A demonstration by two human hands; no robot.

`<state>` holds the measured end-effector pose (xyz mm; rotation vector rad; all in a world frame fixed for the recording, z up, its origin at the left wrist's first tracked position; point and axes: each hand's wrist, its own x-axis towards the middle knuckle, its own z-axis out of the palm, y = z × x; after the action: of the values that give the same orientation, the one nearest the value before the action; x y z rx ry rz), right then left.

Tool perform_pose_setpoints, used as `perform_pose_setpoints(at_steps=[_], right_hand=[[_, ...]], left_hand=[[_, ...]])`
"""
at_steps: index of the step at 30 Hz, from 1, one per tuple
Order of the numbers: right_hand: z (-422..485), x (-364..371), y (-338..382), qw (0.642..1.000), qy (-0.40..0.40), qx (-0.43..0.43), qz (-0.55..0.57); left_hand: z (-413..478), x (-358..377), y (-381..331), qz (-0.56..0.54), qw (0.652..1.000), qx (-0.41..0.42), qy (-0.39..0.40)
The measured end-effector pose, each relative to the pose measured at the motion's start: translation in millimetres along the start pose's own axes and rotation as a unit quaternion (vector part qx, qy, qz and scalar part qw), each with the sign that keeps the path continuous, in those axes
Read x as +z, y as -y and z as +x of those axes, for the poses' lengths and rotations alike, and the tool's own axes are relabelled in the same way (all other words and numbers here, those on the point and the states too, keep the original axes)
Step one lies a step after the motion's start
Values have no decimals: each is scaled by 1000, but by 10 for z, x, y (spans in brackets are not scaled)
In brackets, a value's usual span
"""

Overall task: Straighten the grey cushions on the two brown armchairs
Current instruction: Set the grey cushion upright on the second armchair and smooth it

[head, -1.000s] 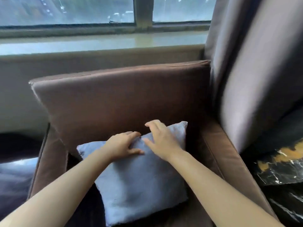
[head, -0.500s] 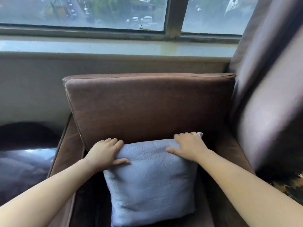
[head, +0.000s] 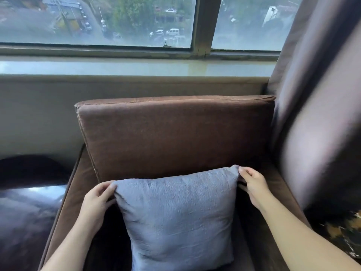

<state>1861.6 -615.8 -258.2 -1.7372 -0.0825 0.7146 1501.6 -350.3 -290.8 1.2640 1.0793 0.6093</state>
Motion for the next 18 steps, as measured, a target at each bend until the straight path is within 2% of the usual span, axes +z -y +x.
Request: perform_pose_setpoints(at_steps=[1,3,6,12,18], right_hand=[[-38,32,20,999,13,19,28],[-61,97,56,998,32,32,52],[-42,172,26,996,18,25,87],[33,134,-142,978,-50,4,201],[4,201,-148,962,-123,15,242]], left_hand=[[-37,13,49,-63,998,-22,0],[-85,72,68,-108,994,-29,-2],[-88,191,48,-113,993,-7,-24],[-28,311,158,-101,985,54,-130],[7,333,204,-131,977,72,-152]])
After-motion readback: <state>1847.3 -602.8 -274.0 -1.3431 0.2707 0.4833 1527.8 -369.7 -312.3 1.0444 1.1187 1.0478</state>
